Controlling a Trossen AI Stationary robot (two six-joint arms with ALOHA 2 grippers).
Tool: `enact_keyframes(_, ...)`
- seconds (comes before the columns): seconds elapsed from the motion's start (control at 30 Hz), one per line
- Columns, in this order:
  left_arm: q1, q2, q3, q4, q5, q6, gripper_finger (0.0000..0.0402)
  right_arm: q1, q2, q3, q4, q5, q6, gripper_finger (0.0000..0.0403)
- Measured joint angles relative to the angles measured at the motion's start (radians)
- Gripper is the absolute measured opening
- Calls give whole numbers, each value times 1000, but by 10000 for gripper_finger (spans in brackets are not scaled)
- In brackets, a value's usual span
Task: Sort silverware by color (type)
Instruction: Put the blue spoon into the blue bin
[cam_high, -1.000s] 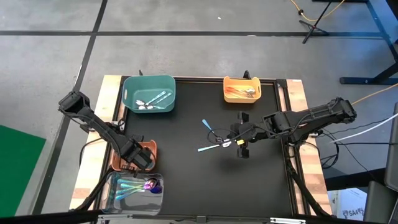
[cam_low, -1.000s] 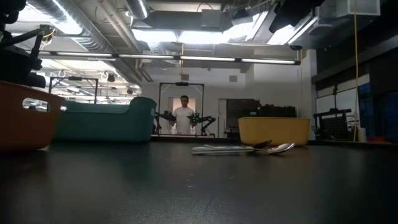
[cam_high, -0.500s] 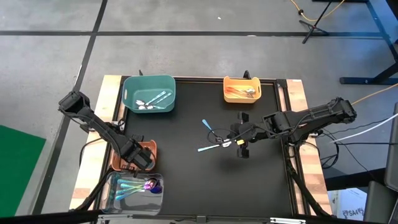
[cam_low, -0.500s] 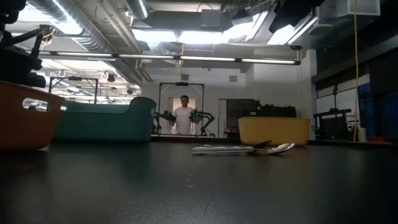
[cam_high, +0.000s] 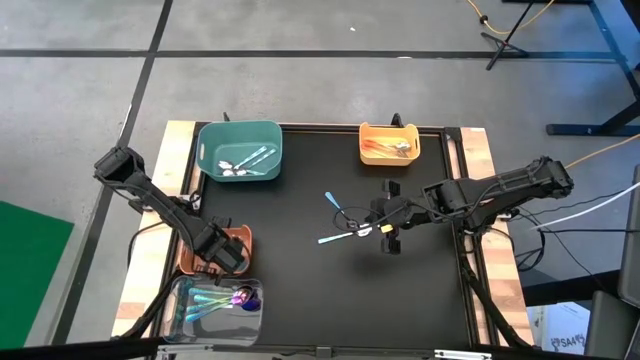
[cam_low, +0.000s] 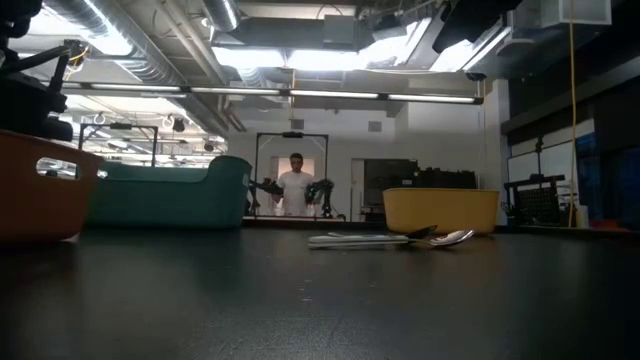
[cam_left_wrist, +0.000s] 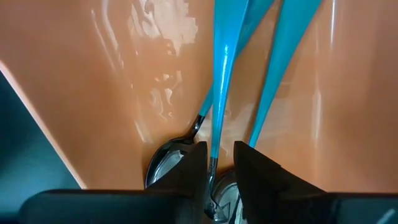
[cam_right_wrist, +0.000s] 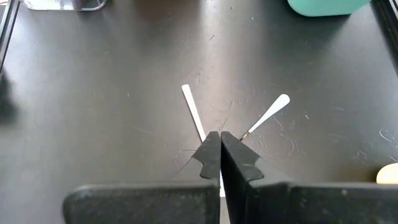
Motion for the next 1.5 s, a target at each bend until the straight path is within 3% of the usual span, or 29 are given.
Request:
enact_keyframes(0.2, 0, 0, 59, -6, -4, 1, 73, 0, 0, 0, 0, 0, 0, 11)
enact_keyframes(0.63, 0, 0, 221, -85, 0, -1, 73, 0, 24, 0, 97, -2, 0, 116)
enact_keyframes(1.23, 0, 0, 482, -129, -4, -63, 73, 0, 292, 1, 192, -3, -4, 115)
enact_keyframes(1.37, 0, 0, 512, -123, -34, -62, 73, -11, 366, 1, 200, -8, -26, 115)
enact_keyframes(1.5, 0, 0, 525, -89, -95, -61, 73, -49, 431, 1, 251, -81, -30, 115)
